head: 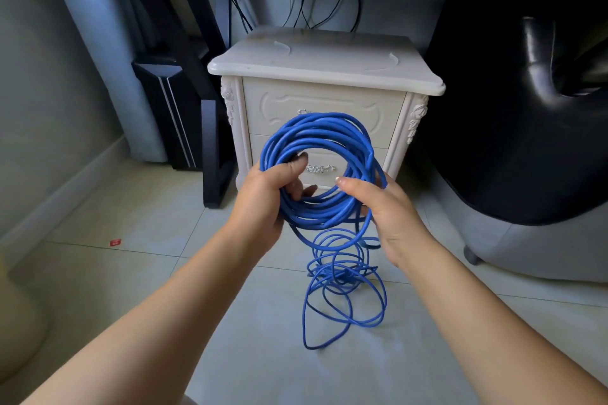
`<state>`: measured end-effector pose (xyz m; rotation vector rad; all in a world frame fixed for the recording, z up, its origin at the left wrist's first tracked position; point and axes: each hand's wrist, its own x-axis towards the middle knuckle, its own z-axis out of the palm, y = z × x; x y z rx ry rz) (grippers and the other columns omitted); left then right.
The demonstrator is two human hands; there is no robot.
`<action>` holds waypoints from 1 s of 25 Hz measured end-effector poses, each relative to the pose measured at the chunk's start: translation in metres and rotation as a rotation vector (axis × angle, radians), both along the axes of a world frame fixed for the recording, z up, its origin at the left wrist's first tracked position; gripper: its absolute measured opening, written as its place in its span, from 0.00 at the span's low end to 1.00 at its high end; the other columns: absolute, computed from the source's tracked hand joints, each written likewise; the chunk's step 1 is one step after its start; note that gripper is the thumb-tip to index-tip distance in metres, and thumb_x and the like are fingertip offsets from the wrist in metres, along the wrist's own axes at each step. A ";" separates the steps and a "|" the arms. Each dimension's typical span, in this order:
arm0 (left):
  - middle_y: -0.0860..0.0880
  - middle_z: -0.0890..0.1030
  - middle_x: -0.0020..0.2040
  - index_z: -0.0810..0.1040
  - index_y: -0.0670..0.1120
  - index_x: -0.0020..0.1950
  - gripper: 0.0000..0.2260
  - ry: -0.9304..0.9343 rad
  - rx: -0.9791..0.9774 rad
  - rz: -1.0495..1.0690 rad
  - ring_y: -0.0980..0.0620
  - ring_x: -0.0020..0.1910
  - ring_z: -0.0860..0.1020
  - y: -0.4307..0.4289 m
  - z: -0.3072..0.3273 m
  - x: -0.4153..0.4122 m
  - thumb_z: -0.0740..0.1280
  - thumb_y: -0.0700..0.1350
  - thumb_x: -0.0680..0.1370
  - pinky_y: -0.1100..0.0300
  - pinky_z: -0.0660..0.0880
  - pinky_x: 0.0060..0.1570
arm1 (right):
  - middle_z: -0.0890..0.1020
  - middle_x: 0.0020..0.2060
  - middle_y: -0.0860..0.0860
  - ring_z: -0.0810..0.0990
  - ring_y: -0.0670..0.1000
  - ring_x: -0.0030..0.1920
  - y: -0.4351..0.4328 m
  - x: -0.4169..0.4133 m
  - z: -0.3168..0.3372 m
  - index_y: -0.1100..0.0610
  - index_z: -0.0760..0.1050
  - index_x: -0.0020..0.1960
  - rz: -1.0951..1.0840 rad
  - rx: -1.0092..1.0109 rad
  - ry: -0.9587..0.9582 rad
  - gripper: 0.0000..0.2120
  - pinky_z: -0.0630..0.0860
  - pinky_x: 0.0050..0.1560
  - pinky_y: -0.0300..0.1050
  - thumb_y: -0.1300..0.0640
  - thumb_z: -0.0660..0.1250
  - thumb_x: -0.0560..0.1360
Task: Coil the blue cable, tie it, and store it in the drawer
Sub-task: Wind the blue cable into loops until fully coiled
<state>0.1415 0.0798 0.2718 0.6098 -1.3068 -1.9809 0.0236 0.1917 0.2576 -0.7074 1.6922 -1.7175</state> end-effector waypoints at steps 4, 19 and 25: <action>0.50 0.65 0.26 0.72 0.44 0.40 0.08 0.029 0.068 -0.171 0.54 0.27 0.67 0.009 -0.002 0.000 0.64 0.37 0.78 0.55 0.78 0.48 | 0.82 0.41 0.55 0.82 0.57 0.43 0.000 -0.008 0.000 0.56 0.78 0.51 -0.029 -0.013 -0.130 0.15 0.79 0.53 0.61 0.59 0.73 0.65; 0.53 0.78 0.64 0.70 0.58 0.70 0.32 -0.316 -0.508 -0.152 0.61 0.61 0.76 -0.007 -0.004 0.010 0.77 0.41 0.70 0.64 0.73 0.59 | 0.81 0.41 0.51 0.80 0.54 0.43 0.003 -0.015 -0.004 0.52 0.75 0.49 -0.285 0.194 0.533 0.12 0.75 0.42 0.45 0.63 0.69 0.67; 0.52 0.79 0.58 0.65 0.54 0.74 0.35 -0.667 -1.197 -0.069 0.51 0.55 0.76 0.009 -0.010 0.007 0.70 0.41 0.68 0.56 0.75 0.53 | 0.77 0.52 0.48 0.75 0.54 0.53 -0.005 0.020 0.001 0.51 0.73 0.58 -0.096 0.371 1.173 0.20 0.70 0.47 0.46 0.62 0.69 0.67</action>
